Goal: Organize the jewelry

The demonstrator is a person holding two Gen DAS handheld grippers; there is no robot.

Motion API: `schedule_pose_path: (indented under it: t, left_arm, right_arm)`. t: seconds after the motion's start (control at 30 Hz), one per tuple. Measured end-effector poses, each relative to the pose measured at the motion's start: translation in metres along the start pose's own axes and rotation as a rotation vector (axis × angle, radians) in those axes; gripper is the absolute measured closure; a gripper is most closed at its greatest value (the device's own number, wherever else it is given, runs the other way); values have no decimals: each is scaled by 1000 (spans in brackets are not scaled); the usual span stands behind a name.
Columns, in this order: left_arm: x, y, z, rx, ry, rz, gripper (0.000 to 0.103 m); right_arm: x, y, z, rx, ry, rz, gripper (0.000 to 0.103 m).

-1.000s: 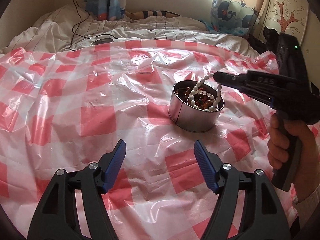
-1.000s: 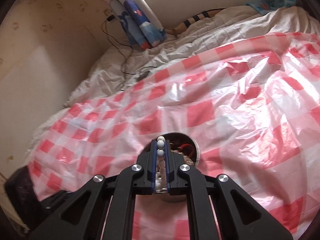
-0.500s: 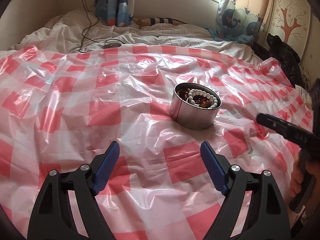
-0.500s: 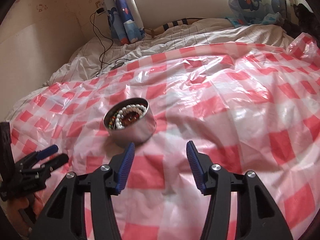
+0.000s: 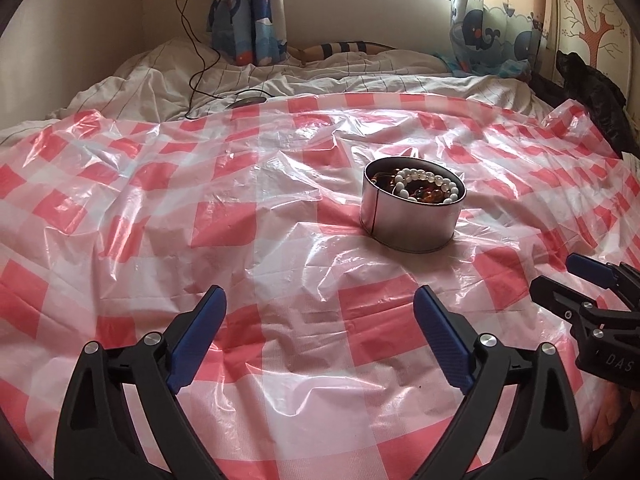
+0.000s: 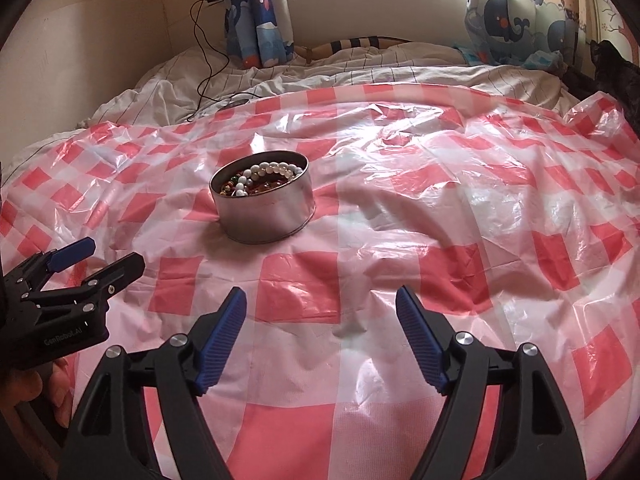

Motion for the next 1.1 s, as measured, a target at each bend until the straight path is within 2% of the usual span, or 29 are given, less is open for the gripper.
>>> schedule_pose_path:
  t: [0.4, 1.1]
  left_arm:
    - [3, 0, 3, -12, -3, 2, 9]
    - [2, -4, 7, -36, -4, -2, 8]
  right_arm:
    - [3, -2, -1, -6, -4, 16, 23]
    - [-1, -1, -2, -3, 18, 37, 20]
Point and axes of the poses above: each gripper's, at about its wrist camera, not at the fingertips, and y roughly against the way its jaws point, x to its right, z to its underside, the point moved 2 cm from there along -y, roughly the way its jaws point, and after that the axes turned 8 degrees about y, right-handed, at the moved point
